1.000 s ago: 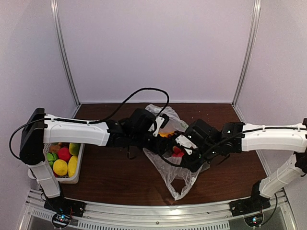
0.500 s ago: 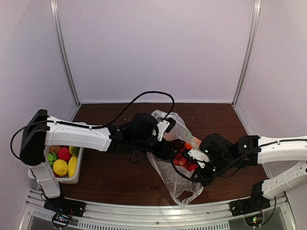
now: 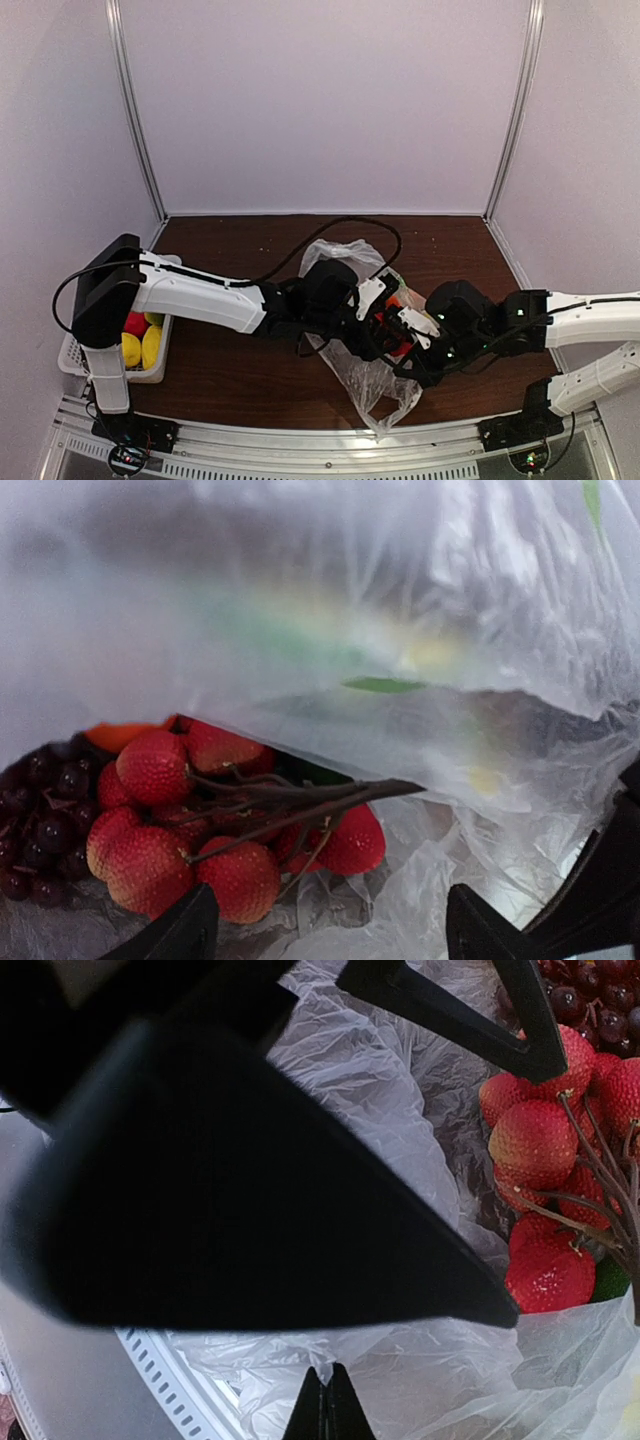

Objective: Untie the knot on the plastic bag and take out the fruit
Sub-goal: Adjust the takeout bag at the center of the board, then reach into the gripper of the takeout bag.

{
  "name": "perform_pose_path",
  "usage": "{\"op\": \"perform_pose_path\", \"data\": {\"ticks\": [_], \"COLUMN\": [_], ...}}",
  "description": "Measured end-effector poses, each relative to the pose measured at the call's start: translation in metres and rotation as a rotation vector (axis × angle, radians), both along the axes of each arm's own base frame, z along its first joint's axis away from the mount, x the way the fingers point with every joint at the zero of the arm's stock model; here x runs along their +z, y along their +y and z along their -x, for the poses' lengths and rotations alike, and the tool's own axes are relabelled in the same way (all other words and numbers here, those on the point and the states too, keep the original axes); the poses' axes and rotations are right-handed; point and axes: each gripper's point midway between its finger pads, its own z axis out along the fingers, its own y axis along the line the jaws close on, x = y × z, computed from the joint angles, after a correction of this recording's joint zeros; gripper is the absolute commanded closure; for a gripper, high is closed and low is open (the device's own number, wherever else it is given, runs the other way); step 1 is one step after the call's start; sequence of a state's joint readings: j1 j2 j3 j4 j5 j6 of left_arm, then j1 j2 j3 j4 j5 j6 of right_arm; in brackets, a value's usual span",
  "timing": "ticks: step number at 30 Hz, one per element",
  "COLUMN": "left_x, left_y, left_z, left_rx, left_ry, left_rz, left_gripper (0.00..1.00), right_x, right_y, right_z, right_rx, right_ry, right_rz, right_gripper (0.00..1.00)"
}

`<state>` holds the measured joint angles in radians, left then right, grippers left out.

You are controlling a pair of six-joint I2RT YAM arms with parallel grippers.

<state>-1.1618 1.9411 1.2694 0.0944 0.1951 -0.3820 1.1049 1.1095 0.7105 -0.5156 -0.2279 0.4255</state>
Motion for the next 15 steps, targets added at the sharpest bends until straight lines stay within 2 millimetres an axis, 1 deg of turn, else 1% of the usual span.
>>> {"op": "perform_pose_path", "data": {"ticks": [8,11,12,14,15], "left_x": [-0.010,-0.012,-0.011,-0.010,-0.010], "left_y": [-0.019,-0.023,-0.025,-0.029,-0.032], "left_z": [-0.011,-0.014,-0.014,-0.015,-0.015], "left_rx": [0.018,0.026,0.026,0.025,0.022], "left_ry": [-0.048,-0.060,-0.063,-0.069,-0.075], "left_rz": [-0.002,0.003,0.006,0.014,0.020], "left_gripper": [0.15,0.15,0.16,0.21,0.27], "right_x": [0.007,0.007,0.007,0.006,0.006], "right_y": [0.003,0.002,0.002,0.002,0.002], "right_z": [-0.001,-0.001,-0.001,-0.001,-0.001], "right_rx": [-0.009,-0.012,-0.013,-0.015,-0.015], "right_ry": [-0.010,-0.009,-0.008,-0.007,-0.007], "right_rz": [-0.037,-0.041,-0.041,-0.040,-0.041], "right_gripper": [1.00,1.00,1.00,1.00,1.00]}}
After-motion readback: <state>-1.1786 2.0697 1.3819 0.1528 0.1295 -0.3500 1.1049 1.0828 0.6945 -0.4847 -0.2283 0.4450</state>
